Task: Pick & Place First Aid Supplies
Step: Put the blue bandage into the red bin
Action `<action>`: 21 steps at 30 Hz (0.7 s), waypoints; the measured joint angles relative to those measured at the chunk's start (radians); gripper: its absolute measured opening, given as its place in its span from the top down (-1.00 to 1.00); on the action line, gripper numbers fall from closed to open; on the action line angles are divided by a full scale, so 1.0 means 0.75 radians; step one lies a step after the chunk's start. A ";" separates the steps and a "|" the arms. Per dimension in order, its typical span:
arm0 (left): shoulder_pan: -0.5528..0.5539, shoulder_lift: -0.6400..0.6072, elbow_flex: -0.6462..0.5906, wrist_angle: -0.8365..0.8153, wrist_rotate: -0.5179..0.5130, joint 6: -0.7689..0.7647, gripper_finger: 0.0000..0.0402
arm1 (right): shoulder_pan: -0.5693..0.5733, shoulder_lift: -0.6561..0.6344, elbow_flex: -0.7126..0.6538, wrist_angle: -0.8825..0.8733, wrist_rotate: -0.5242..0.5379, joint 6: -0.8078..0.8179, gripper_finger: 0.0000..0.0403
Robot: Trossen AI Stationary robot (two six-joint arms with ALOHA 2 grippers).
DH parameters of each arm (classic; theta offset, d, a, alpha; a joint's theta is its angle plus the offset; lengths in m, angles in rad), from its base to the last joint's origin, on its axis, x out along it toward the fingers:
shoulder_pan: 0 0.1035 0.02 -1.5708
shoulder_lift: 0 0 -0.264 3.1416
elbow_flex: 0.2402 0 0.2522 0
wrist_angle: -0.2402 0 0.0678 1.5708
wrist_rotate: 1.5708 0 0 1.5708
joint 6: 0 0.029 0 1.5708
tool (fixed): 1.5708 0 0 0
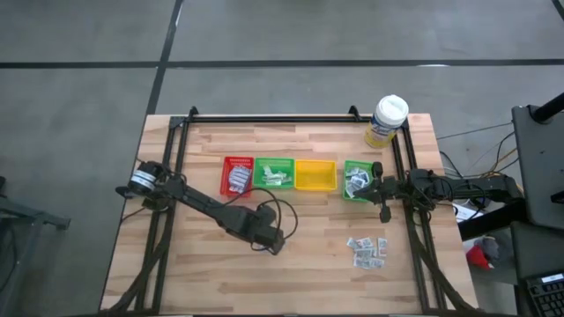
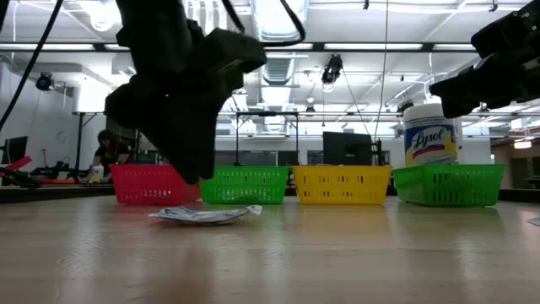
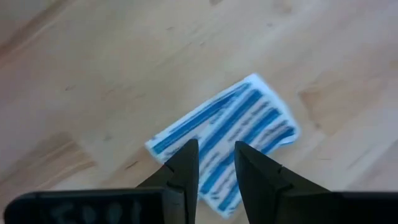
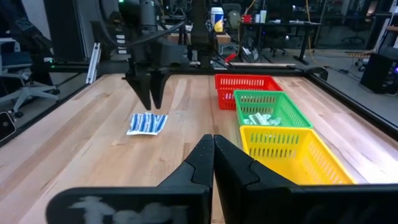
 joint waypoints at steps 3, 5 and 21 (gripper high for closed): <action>0.000 0.039 0.019 0.034 0.043 0.002 0.52 | 0.001 0.001 0.000 0.000 0.000 0.000 0.96; 0.000 0.079 0.049 0.043 0.090 0.007 0.52 | 0.001 0.002 0.001 0.001 0.000 -0.002 0.96; -0.002 0.285 0.346 0.003 0.138 0.209 0.52 | 0.001 0.001 0.000 0.000 0.000 0.000 0.96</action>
